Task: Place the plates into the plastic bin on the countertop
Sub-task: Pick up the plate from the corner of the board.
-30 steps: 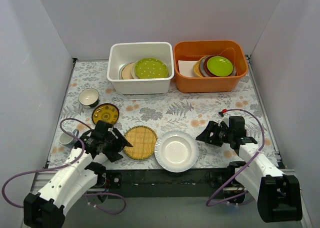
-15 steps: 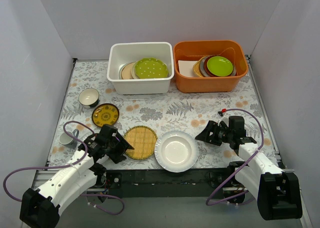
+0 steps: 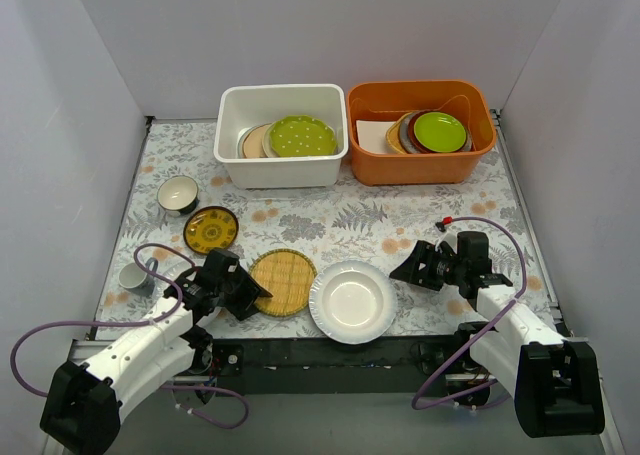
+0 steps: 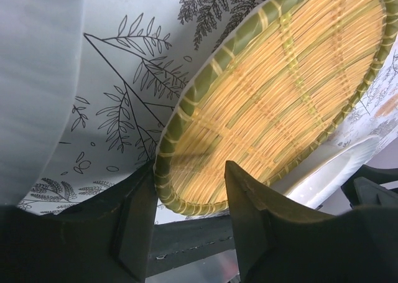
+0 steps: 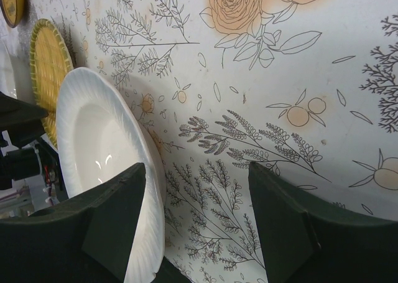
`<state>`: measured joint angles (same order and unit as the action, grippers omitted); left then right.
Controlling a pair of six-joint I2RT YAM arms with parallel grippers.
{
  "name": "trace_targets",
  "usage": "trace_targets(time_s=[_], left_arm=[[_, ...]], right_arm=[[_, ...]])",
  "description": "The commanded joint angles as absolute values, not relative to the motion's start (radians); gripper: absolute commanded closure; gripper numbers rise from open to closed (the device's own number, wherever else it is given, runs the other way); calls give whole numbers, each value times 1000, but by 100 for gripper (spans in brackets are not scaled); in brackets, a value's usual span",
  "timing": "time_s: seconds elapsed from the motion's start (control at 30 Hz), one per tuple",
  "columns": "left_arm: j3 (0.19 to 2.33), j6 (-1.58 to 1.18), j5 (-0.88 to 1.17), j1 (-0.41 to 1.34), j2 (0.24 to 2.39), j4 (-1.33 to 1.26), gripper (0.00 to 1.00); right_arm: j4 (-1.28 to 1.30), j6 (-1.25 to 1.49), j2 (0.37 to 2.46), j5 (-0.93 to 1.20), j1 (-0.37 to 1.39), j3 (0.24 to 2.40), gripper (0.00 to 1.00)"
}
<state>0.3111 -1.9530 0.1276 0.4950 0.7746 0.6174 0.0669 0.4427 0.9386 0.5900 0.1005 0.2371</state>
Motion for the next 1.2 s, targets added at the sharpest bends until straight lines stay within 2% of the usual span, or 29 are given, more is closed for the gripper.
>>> trace_targets(time_s=[0.0, 0.07, 0.2, 0.43, 0.53, 0.9, 1.17], left_arm=[[302, -1948, 83, 500, 773, 601, 58], [305, -1945, 77, 499, 769, 592, 59], [314, -1937, 57, 499, 761, 586, 68], [342, -1933, 20, 500, 802, 574, 95], [368, -1925, 12, 500, 837, 566, 100], [523, -1887, -136, 499, 928, 643, 100], [632, -1848, -173, 499, 940, 692, 100]], right_arm=[[94, 426, 950, 563, 103, 209, 25], [91, 426, 948, 563, 104, 206, 25], [90, 428, 951, 566, 103, 206, 25], [90, 426, 950, 565, 101, 206, 25], [92, 428, 950, 566, 103, 207, 25], [100, 423, 948, 563, 103, 212, 25], [109, 419, 946, 563, 103, 216, 25]])
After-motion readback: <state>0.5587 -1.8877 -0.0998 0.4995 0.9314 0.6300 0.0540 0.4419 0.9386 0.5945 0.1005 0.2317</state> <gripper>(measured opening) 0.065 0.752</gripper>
